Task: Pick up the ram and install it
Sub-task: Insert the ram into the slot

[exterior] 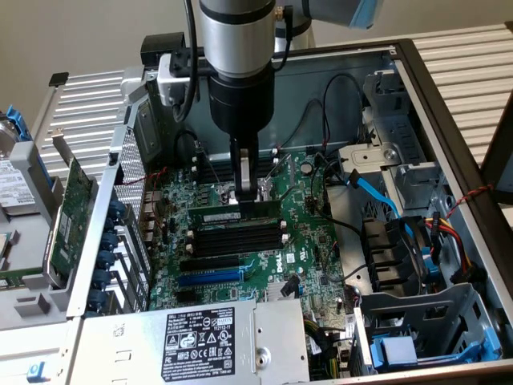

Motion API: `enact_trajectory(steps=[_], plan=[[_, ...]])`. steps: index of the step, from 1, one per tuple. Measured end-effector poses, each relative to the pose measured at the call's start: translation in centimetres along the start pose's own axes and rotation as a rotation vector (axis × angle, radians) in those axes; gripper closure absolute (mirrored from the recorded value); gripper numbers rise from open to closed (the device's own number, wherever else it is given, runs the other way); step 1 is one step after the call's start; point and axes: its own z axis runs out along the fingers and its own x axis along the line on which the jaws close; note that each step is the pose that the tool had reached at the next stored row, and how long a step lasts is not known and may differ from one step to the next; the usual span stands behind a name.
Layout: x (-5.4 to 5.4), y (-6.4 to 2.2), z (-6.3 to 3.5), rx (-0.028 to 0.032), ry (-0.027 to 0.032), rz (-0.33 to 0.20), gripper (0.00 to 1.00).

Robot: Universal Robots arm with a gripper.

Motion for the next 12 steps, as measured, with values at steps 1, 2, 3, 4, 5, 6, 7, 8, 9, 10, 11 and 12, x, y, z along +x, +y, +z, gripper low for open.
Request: enact_trajectory(steps=[1, 2, 3, 4, 5, 6, 7, 8, 9, 10, 11, 12], plan=[[0.03, -0.01, -0.01, 0.0029, 0.0005, 0.001, 0.88], [0.04, -0.02, 0.0, 0.0051, 0.0008, 0.003, 0.88], [0.04, -0.02, 0.0, 0.0067, 0.001, 0.007, 0.88], [0.04, -0.01, 0.01, 0.0073, 0.0008, 0.011, 0.88], [0.05, 0.01, 0.01, 0.0073, 0.0008, 0.013, 0.88], [0.05, 0.01, 0.02, 0.0073, 0.0008, 0.013, 0.88], [0.06, 0.02, 0.02, 0.0073, 0.0009, 0.013, 0.88], [0.06, 0.04, 0.05, 0.0073, 0.0009, 0.013, 0.88], [0.06, 0.05, 0.08, 0.0073, 0.0009, 0.013, 0.88], [0.06, 0.06, 0.12, 0.0074, 0.0008, 0.013, 0.88], [0.06, 0.07, 0.18, 0.0074, 0.0007, 0.013, 0.88], [0.06, 0.07, 0.25, 0.0073, 0.0008, 0.013, 0.88]])
